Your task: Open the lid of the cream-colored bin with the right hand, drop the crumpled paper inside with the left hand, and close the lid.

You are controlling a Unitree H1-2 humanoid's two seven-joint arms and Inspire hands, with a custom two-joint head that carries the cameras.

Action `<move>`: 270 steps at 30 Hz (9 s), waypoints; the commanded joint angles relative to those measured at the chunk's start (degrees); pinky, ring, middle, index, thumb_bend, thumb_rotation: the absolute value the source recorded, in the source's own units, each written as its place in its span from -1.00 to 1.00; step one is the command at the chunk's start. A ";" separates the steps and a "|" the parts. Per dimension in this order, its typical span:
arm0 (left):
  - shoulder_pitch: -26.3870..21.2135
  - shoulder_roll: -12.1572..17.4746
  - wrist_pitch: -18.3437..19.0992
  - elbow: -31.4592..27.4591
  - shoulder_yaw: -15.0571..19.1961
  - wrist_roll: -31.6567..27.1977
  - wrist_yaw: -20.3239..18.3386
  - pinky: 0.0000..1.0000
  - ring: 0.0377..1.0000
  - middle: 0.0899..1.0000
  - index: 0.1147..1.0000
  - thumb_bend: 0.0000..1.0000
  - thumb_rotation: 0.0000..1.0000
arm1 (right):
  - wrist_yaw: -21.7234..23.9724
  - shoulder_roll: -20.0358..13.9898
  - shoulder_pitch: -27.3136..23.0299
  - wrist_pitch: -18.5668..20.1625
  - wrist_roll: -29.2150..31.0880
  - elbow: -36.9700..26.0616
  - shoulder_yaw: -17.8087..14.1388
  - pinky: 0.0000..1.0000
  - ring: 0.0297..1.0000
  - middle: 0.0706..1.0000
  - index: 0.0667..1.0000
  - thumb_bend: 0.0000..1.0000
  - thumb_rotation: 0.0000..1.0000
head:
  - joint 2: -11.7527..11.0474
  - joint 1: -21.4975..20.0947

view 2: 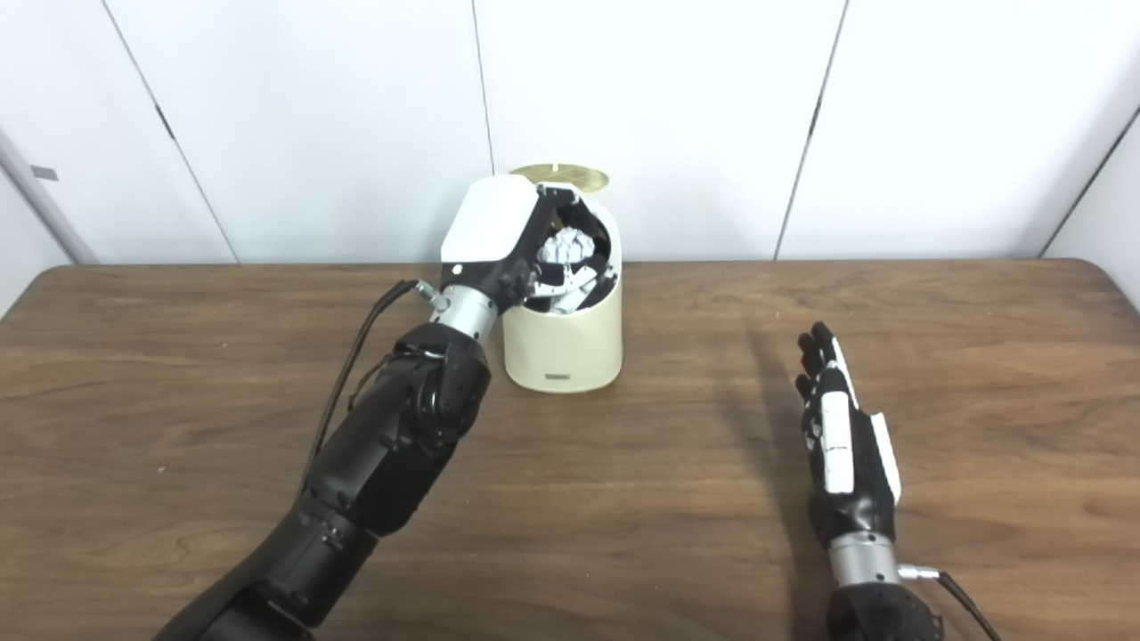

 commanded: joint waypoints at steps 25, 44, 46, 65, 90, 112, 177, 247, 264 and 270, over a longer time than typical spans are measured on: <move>-2.35 0.89 4.72 -3.29 0.07 1.76 -4.67 0.26 0.45 0.45 0.23 0.61 -0.86 | 0.29 0.88 3.31 -1.60 0.08 4.72 0.42 1.00 0.97 0.88 0.94 0.05 1.00 | 0.18 0.12; -2.01 0.52 2.76 -3.15 1.00 -0.69 -2.58 0.24 0.38 0.37 0.21 0.65 -0.98 | -0.42 0.70 3.22 -0.90 -0.67 4.64 0.22 1.00 0.95 0.86 0.93 0.02 1.00 | 0.45 0.31; -1.81 0.25 1.60 -2.92 1.73 -2.08 -1.65 0.17 0.31 0.30 0.13 0.59 -1.00 | -0.60 0.72 3.11 -1.10 -1.04 4.97 0.25 0.99 0.94 0.83 0.92 0.07 1.00 | 0.54 0.36; -0.51 0.82 0.04 -5.02 2.25 -2.01 -0.11 0.15 0.25 0.23 -0.14 0.04 -0.91 | -0.33 0.52 2.81 -0.98 -1.13 5.36 0.51 0.98 0.90 0.80 0.91 0.04 1.00 | 0.79 0.78; 0.00 0.60 -1.63 -5.10 3.23 -2.34 2.16 0.15 0.27 0.27 -0.14 0.04 -0.91 | -0.12 0.19 2.53 -1.05 -0.70 6.60 0.15 0.99 0.91 0.79 0.91 0.07 1.00 | 0.52 0.90; 2.18 0.35 -8.06 -8.01 6.77 -7.70 7.55 -0.21 -0.17 -0.05 -0.20 -0.05 -1.00 | 0.57 -0.52 2.69 -0.54 0.77 6.65 0.10 1.00 0.92 0.76 0.94 0.00 1.00 | 0.50 1.78; 25.52 4.06 -2.15 -25.84 29.31 -45.35 -6.64 0.51 0.60 0.68 0.66 -0.06 -0.03 | 1.46 -2.09 2.14 -0.27 2.84 7.14 -0.66 1.00 0.93 0.81 0.94 0.02 1.00 | 2.08 3.58; 37.74 5.05 -9.50 -20.96 31.63 -60.80 -10.88 1.00 1.00 1.00 1.00 -0.07 0.73 | 0.38 -3.91 0.67 3.95 -4.32 -5.45 1.47 0.93 0.94 0.93 0.87 0.13 1.00 | 3.26 -4.07; 38.17 4.74 -8.54 -20.55 30.81 -60.59 -10.94 1.00 1.00 1.00 1.00 -0.27 0.80 | 0.54 -6.07 -9.65 12.18 -13.50 -9.50 4.57 0.86 0.92 0.91 0.81 0.20 1.00 | -0.56 -5.23; 38.39 4.28 -8.45 -20.63 30.48 -60.04 -10.64 1.00 1.00 1.00 1.00 -0.20 0.84 | 0.97 -7.26 -12.77 12.72 -15.85 -9.07 5.80 0.79 0.88 0.90 0.82 0.24 1.00 | -1.43 -4.59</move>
